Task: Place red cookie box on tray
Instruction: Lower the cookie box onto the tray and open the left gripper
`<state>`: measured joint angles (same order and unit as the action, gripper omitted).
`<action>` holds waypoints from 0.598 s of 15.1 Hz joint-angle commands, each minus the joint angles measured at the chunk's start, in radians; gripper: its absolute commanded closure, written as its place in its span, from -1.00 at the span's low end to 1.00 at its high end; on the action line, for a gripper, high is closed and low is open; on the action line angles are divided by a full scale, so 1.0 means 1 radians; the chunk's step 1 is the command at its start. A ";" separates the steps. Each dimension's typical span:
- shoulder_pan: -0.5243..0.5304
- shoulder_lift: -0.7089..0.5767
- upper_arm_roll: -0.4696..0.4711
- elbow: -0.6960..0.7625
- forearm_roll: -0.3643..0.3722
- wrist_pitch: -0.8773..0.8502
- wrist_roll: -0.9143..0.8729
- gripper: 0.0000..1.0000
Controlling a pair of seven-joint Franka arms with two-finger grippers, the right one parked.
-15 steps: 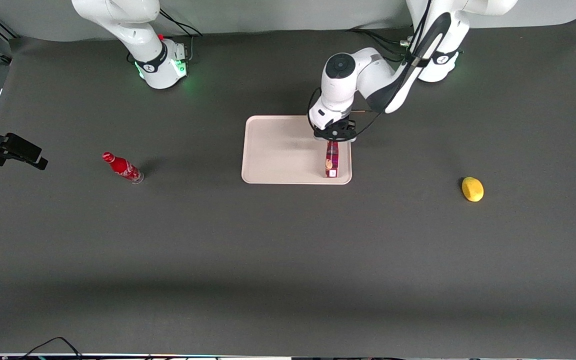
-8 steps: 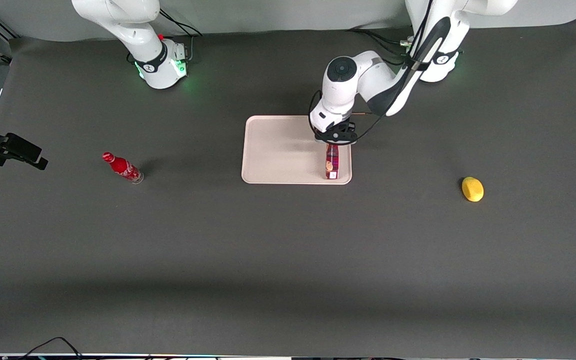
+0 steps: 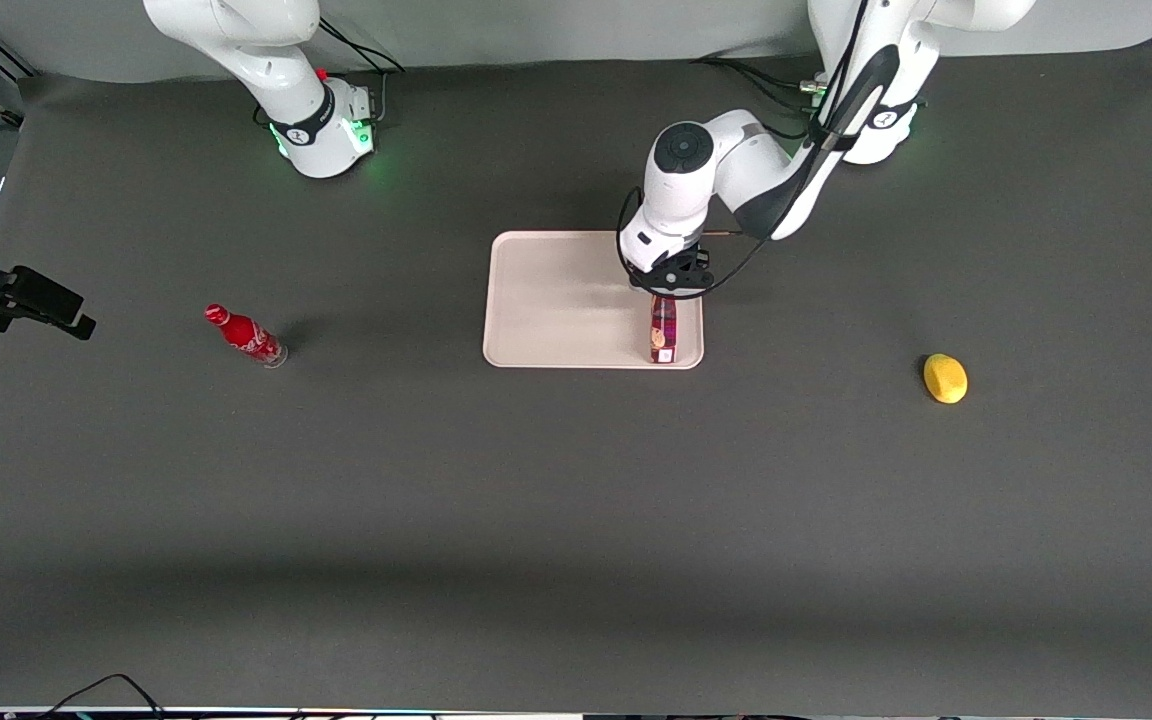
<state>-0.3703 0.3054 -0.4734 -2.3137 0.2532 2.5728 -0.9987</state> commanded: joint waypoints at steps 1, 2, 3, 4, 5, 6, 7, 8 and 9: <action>-0.018 0.018 0.022 0.040 0.024 0.001 -0.028 -0.25; -0.018 0.018 0.024 0.040 0.024 0.000 -0.027 -0.85; -0.018 0.018 0.024 0.040 0.026 0.000 -0.026 -1.00; -0.018 0.017 0.024 0.040 0.031 -0.002 -0.026 -1.00; -0.018 0.017 0.024 0.040 0.031 -0.003 -0.024 -1.00; -0.016 0.017 0.024 0.040 0.031 -0.003 -0.024 -1.00; -0.016 0.015 0.025 0.040 0.031 -0.002 -0.015 -1.00; -0.016 0.009 0.030 0.040 0.031 -0.008 -0.014 -1.00; -0.015 -0.002 0.030 0.048 0.031 -0.020 -0.011 -1.00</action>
<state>-0.3703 0.3144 -0.4605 -2.2882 0.2630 2.5728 -0.9988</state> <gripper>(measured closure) 0.000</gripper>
